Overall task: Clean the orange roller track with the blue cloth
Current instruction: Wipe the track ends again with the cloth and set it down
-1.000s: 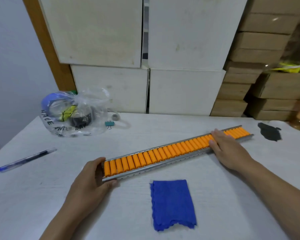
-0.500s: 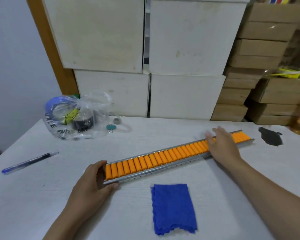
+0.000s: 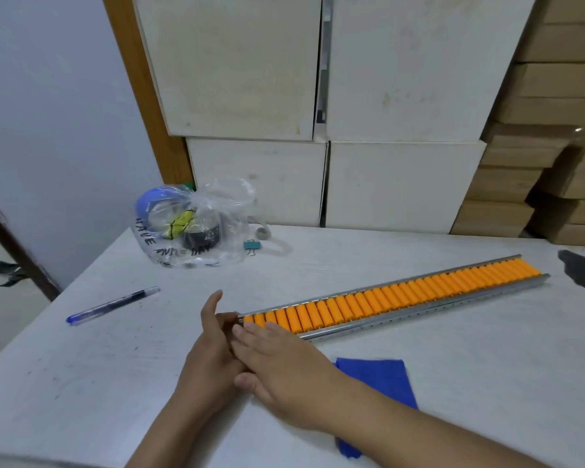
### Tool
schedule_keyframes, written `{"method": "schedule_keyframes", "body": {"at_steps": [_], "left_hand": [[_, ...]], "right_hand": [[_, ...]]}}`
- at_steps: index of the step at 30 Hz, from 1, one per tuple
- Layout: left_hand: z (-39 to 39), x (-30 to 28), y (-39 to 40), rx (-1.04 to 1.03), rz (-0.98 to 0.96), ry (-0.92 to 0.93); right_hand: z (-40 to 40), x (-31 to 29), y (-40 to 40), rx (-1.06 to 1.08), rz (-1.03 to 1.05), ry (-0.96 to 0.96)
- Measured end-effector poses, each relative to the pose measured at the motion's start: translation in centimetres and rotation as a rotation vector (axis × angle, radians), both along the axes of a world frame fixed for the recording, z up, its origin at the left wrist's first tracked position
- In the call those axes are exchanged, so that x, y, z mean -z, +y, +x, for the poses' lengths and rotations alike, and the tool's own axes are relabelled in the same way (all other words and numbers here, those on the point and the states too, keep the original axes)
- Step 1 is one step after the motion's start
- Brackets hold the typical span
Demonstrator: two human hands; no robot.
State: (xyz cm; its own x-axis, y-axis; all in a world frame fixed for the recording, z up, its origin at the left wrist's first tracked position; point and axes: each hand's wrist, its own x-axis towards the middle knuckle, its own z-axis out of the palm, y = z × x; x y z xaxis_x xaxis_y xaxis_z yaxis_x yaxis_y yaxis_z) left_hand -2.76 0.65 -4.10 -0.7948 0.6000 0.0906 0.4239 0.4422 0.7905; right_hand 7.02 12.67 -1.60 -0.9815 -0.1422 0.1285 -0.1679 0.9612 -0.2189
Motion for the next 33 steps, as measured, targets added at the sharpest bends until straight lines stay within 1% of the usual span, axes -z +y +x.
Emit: {"method": "schedule_keyframes", "body": {"at_steps": [3, 8, 12, 16, 18, 21, 23, 27, 28, 29, 31, 33], "left_hand": [[0.0, 0.0, 0.1, -0.033, 0.023, -0.010], [-0.1, 0.3, 0.2, -0.020, 0.025, 0.016], [0.0, 0.1, 0.2, -0.020, 0.042, 0.027], [0.2, -0.3, 0.3, 0.010, 0.060, 0.009], [0.1, -0.3, 0.4, 0.011, 0.070, -0.003], [-0.3, 0.1, 0.3, 0.034, 0.061, 0.003], [-0.5, 0.2, 0.3, 0.040, 0.065, -0.006], [-0.2, -0.2, 0.6, 0.045, 0.094, -0.028], [-0.3, -0.3, 0.6, 0.049, 0.090, -0.017], [-0.3, -0.3, 0.6, 0.060, 0.084, -0.009], [-0.5, -0.1, 0.5, 0.062, 0.083, -0.007], [-0.7, 0.1, 0.4, 0.069, 0.083, -0.003]], "right_hand": [[0.9, -0.4, 1.4, 0.041, -0.019, 0.004], [4.6, -2.0, 6.9, 0.241, -0.133, 0.037], [8.2, -1.6, 13.3, 0.489, -0.120, 0.093], [11.7, -0.3, 20.4, 0.770, -0.117, 0.195], [13.0, 0.1, 23.6, 0.884, -0.063, 0.257], [14.0, 0.5, 28.1, 1.062, 0.050, 0.293], [14.4, 0.7, 31.1, 1.174, 0.076, 0.258], [14.6, 0.8, 35.7, 1.508, 0.020, 0.074], [14.5, 0.6, 36.0, 1.546, 0.019, 0.081], [14.2, 0.3, 36.0, 1.540, 0.023, 0.122], [13.4, -0.2, 35.0, 1.438, 0.016, 0.225], [12.7, -0.7, 33.8, 1.368, -0.028, 0.259]]}}
